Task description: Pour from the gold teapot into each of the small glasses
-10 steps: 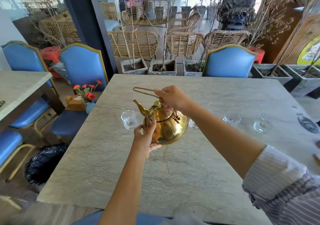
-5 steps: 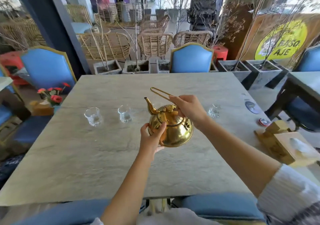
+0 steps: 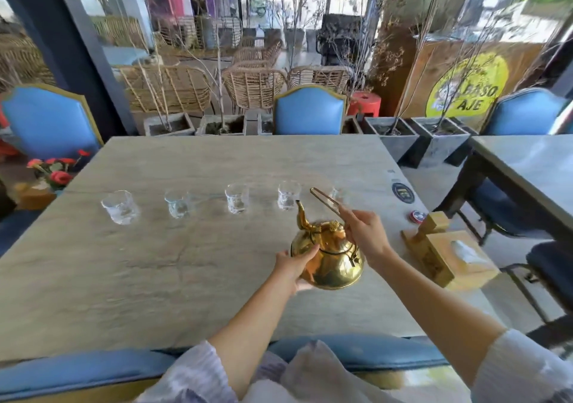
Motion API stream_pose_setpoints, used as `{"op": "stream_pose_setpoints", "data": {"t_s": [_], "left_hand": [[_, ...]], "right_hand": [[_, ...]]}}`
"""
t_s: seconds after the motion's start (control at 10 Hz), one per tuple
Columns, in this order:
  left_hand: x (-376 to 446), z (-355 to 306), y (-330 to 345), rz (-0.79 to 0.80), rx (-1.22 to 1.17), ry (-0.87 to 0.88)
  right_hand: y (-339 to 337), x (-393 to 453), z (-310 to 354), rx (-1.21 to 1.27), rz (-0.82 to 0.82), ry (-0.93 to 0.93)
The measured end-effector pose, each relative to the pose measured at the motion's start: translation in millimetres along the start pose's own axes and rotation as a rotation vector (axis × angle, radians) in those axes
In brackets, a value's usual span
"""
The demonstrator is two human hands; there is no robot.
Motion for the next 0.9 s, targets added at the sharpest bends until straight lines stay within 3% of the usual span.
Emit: {"op": "stream_pose_setpoints", "data": {"t_s": [0.2,0.5,0.8,0.9], "left_hand": [[28.6,44.6,39.5,0.109,0.113,-0.091],[22.1,53.4,62.3,0.011,0.211,-0.033],[27.2,57.5,57.2,0.002,0.138,0.001],[22.8,54.2,49.1,0.000,0.167,0.003]], "right_hand": [[-13.6,6.1,-48.0,-0.038,-0.016,0.034],[-32.9,11.8,-86.2,0.041,-0.042,0.114],[-28.9,19.3,-88.7,0.044,0.082,0.090],[-30.5,19.1,-84.3,-0.082,0.132,0.093]]}}
Point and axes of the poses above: each hand's wrist, its own x-axis towards the middle knuckle, its own y-axis out of the palm, z = x × y, the point moved 10 cm from there along x, towards the middle knuckle, and after that the axes turned 13 degrees about -x, right-handed, at the moved point
